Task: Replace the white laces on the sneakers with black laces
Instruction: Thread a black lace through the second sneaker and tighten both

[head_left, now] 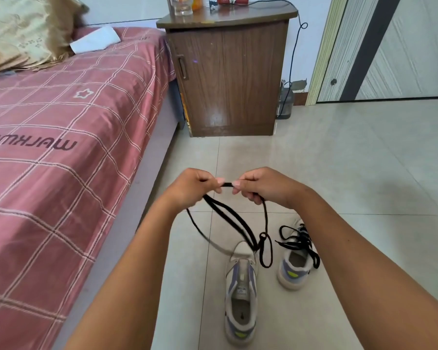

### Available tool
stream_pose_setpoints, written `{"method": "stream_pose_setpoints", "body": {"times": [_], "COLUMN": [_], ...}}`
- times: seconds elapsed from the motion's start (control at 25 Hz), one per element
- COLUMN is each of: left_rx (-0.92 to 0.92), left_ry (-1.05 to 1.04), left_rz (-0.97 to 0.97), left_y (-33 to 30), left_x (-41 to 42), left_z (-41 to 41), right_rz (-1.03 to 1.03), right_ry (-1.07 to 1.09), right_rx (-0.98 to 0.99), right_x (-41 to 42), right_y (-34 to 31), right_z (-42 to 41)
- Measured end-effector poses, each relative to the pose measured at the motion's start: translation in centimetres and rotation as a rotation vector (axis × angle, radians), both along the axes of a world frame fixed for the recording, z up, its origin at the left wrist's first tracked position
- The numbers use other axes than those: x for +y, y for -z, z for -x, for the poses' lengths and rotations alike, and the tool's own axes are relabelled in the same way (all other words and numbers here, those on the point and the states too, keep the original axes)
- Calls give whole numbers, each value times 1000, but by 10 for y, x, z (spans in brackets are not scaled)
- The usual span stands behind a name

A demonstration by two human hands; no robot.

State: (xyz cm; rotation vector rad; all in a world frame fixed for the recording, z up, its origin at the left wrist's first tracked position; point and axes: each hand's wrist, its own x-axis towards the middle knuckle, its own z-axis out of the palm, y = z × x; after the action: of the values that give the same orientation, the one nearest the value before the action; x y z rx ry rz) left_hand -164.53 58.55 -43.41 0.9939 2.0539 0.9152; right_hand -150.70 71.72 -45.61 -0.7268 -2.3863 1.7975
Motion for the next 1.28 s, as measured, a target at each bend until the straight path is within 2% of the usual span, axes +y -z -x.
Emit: {"method": "stream_pose_setpoints", "body": {"times": [0.2, 0.32, 0.4, 0.6, 0.68, 0.84, 0.96, 1.04, 1.16, 1.28], "left_rx": [275, 287, 273, 257, 261, 224, 209, 156, -50, -11], "left_ry": [-511, -628, -561, -369, -332, -182, -143, -136, 24, 155], "left_rz": [-160, -176, -179, -129, -85, -24, -97, -166, -182, -170], "left_y": [7, 10, 7, 5, 8, 15, 9, -1, -20, -28], "left_x": [-23, -30, -29, -22, -19, -9, -4, 0, -1, -3], "left_z": [34, 44, 42, 33, 32, 28, 19, 14, 0, -18], "right_rz": [162, -36, -98, -166, -192, 165, 60, 40, 271, 421], "right_ry": [106, 46, 66, 318, 294, 336, 384, 339, 357, 409], "right_rx": [-92, -282, -326, -42, -66, 108, 218, 224, 311, 430], "right_x": [19, 12, 6, 8, 4, -10, -13, -16, -22, -25], "right_y": [42, 72, 82, 62, 58, 29, -7, -21, -36, -51], "right_z": [-31, -39, -39, -19, -14, -5, 1, 2, 4, 8]}}
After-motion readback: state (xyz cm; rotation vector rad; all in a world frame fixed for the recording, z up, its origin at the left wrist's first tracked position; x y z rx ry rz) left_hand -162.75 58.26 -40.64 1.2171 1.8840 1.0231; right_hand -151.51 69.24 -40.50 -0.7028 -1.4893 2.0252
